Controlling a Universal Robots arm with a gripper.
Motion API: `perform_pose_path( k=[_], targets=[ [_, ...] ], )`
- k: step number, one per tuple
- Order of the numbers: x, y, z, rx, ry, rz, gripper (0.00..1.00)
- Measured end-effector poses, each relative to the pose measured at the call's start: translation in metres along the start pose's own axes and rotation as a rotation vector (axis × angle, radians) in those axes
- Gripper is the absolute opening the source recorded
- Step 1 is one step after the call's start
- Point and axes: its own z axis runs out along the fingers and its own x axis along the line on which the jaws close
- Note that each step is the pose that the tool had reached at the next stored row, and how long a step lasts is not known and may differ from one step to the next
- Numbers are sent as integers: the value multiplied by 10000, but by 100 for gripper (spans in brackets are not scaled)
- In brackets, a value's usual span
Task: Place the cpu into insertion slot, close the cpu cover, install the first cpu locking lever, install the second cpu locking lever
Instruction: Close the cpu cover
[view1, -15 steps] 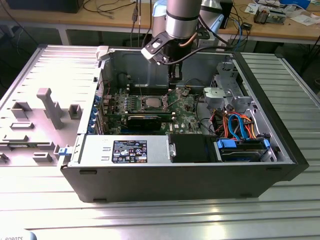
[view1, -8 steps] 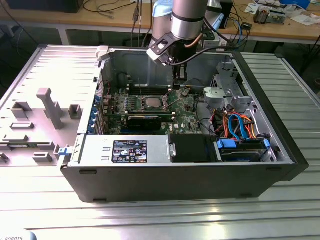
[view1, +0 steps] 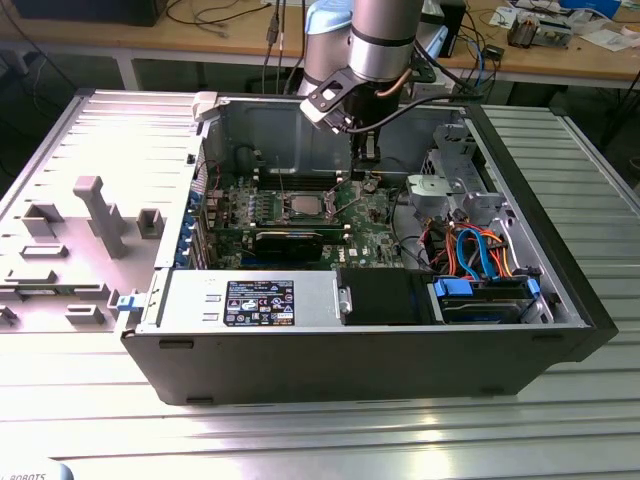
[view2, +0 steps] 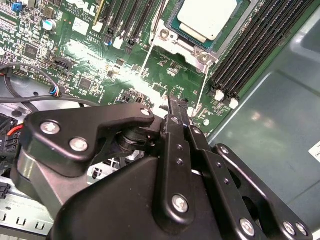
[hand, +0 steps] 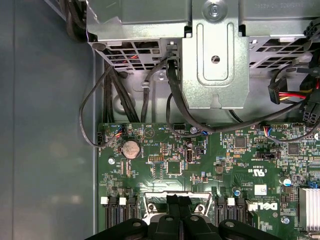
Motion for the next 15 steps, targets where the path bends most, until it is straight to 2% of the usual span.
perform_pose_path(
  k=[7, 10, 14, 15],
  targets=[
    [0, 1, 0, 0, 0, 0, 11],
    [0, 22, 1, 0, 0, 0, 11],
    [1, 109, 7, 0, 0, -1, 11],
    [0, 157, 12, 0, 0, 1, 11]
  ],
)
